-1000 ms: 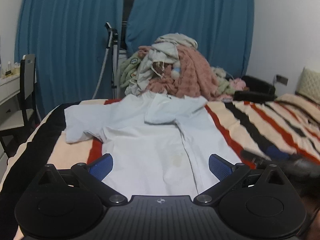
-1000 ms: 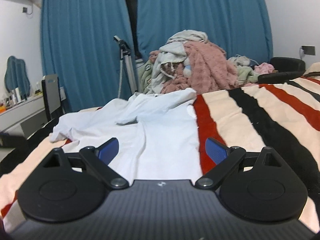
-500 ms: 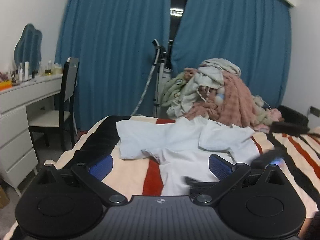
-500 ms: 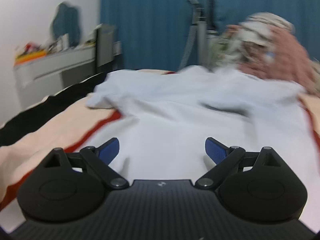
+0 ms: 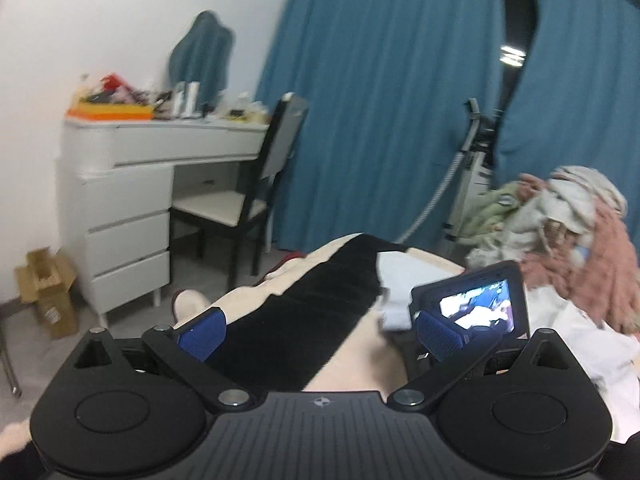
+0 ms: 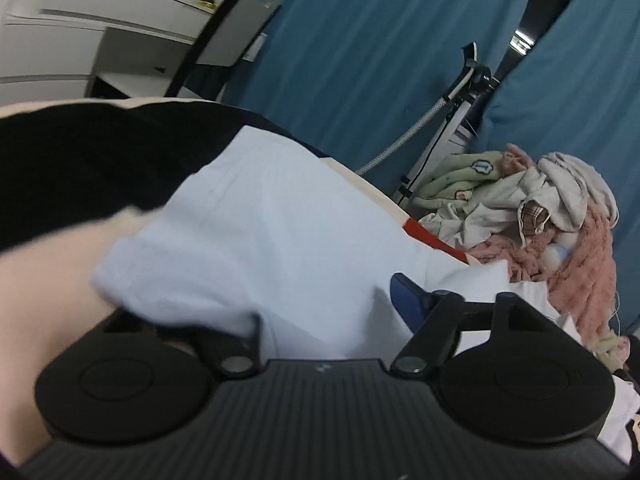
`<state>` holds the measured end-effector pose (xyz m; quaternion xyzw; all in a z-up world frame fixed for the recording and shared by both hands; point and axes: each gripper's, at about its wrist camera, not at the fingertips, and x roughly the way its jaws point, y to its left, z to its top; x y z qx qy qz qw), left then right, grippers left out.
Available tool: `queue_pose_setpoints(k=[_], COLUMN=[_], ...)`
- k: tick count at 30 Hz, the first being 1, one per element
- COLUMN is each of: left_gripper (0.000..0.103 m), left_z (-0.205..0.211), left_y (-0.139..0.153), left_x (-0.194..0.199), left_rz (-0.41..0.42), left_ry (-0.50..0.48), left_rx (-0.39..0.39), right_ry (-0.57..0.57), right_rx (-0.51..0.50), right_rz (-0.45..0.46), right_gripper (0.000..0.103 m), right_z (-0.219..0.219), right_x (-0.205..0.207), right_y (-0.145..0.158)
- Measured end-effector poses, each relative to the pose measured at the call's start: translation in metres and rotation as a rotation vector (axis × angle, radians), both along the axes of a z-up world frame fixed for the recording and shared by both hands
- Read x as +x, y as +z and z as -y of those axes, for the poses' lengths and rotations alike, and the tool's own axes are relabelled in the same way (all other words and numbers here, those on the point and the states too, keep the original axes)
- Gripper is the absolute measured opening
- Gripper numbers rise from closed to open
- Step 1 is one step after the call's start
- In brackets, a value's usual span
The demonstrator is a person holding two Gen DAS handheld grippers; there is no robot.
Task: Fold clothes
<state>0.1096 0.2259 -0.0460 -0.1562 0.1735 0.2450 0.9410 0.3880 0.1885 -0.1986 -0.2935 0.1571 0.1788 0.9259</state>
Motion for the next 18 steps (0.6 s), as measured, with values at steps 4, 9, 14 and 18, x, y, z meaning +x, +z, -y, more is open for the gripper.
queue_pose_setpoints(k=[4, 9, 14, 18], left_gripper=[0.103, 0.103, 0.103, 0.103], left_z=[-0.006, -0.001, 0.026, 0.052], left_y=[-0.004, -0.005, -0.006, -0.014], left_x=[0.008, 0.009, 0.007, 0.013], left_rz=[-0.01, -0.018, -0.021, -0.049], left_ry=[0.024, 0.007, -0.07, -0.159], left_rx=[-0.002, -0.021, -0.012, 0.012], right_ry=[0.022, -0.128, -0.289, -0.508], right_rx=[0.012, 0.265, 0.424, 0.559], right_rz=[-0.027, -0.025, 0.09, 0.103], right_gripper=[0.013, 0.006, 0.005, 0.005], right_z=[-0.002, 0.071, 0.174, 0.275], right_x=[0.011, 0.028, 0.044, 0.059], right_y=[0.011, 0.063, 0.108, 0.106])
